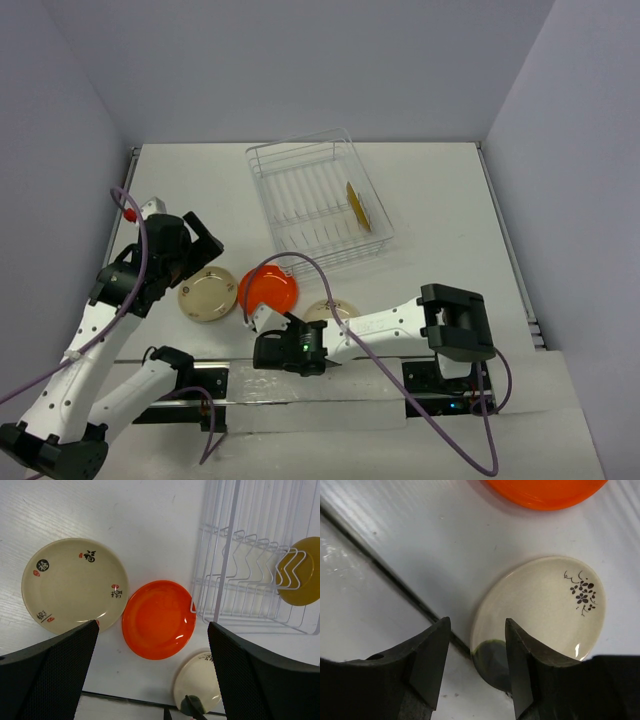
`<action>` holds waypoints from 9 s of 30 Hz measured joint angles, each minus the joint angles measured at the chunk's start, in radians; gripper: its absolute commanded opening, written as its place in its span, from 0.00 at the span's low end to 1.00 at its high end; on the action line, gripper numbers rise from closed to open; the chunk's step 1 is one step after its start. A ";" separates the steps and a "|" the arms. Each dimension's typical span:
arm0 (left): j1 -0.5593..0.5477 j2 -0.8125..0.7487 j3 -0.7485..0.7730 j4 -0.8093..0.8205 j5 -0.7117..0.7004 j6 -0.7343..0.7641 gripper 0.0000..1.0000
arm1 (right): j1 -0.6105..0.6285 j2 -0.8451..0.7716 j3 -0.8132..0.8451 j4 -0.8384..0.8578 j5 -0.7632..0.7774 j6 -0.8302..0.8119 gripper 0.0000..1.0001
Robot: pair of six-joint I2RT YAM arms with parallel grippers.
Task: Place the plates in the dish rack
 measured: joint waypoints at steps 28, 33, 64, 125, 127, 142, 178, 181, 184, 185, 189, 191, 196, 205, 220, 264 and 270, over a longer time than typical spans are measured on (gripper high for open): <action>0.001 0.033 0.012 -0.020 -0.013 0.000 0.99 | -0.037 0.054 -0.048 -0.017 0.102 0.097 0.00; 0.001 0.030 0.032 -0.019 -0.013 0.006 0.99 | -0.037 -0.067 -0.034 -0.087 0.101 0.111 0.00; 0.001 0.068 0.103 0.011 -0.013 0.055 0.99 | -0.897 -0.391 0.487 0.030 -0.855 -0.217 0.00; 0.001 0.134 0.122 0.019 -0.021 0.059 0.99 | -1.193 0.093 0.502 0.007 -1.019 -0.315 0.33; 0.001 0.128 0.122 0.019 -0.021 0.059 0.99 | -1.193 0.093 0.496 0.006 -1.012 -0.317 0.37; 0.001 0.109 0.122 0.012 -0.021 0.058 0.99 | -1.189 0.025 0.495 0.005 -1.026 -0.324 0.62; -0.172 0.015 -0.387 0.132 0.288 -0.382 0.77 | -0.880 -0.916 -0.136 0.071 -0.465 -0.024 0.85; -0.201 0.071 -0.387 0.139 0.246 -0.432 0.75 | -0.880 -0.926 -0.137 0.070 -0.431 -0.019 0.87; -0.203 0.085 -0.387 0.138 0.197 -0.479 0.75 | -0.880 -0.938 -0.137 0.068 -0.408 -0.013 0.89; -0.203 0.082 -0.387 0.138 0.181 -0.492 0.75 | -0.880 -0.942 -0.137 0.068 -0.402 -0.011 0.90; -0.203 0.055 -0.411 0.146 0.128 -0.527 0.75 | -0.880 -0.947 -0.137 0.062 -0.372 -0.003 0.90; -0.203 0.067 -0.415 0.151 0.113 -0.528 0.75 | -0.880 -0.947 -0.137 0.057 -0.362 -0.001 0.91; -0.203 0.158 -0.415 0.183 0.099 -0.525 0.70 | -0.880 -0.950 -0.137 0.051 -0.345 -0.001 0.92; -0.204 0.222 -0.469 0.278 0.094 -0.528 0.53 | -0.882 -0.953 -0.137 0.032 -0.318 0.004 0.93; -0.233 0.397 -0.420 0.297 0.032 -0.525 0.15 | -0.890 -0.989 -0.137 -0.003 -0.275 0.007 0.93; -0.293 0.396 0.592 -0.447 -0.559 -0.422 0.00 | -0.896 -1.019 -0.134 -0.047 -0.226 -0.037 0.93; -0.296 0.524 0.824 -0.417 -0.618 -0.259 0.00 | -0.902 -1.017 -0.120 -0.050 -0.199 -0.047 0.93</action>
